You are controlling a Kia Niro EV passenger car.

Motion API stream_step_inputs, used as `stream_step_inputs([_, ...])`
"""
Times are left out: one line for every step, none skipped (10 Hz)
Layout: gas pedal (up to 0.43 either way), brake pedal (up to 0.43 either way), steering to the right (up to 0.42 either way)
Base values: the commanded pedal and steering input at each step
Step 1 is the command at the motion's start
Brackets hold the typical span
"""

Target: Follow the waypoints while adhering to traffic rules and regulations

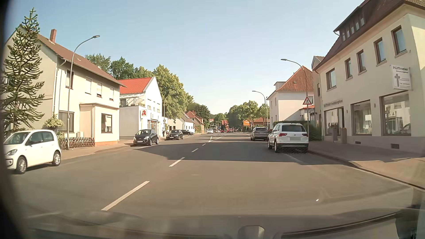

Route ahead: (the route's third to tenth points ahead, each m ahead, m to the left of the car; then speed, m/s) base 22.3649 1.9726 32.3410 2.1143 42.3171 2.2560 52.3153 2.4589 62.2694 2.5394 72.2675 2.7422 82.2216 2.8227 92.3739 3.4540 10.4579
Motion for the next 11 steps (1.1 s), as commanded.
stream_step_inputs([0.177,0.006,0.004])
stream_step_inputs([0.177,0.006,0.004])
stream_step_inputs([0.189,0.006,0.004])
stream_step_inputs([0.189,0.006,0.004])
stream_step_inputs([0.189,0.006,0.004])
stream_step_inputs([0.189,0.006,0.004])
stream_step_inputs([0.189,0.006,0.004])
stream_step_inputs([0.189,0.006,0.004])
stream_step_inputs([0.189,0.006,0.004])
stream_step_inputs([0.189,0.006,0.004])
stream_step_inputs([0.189,0.006,0.004])
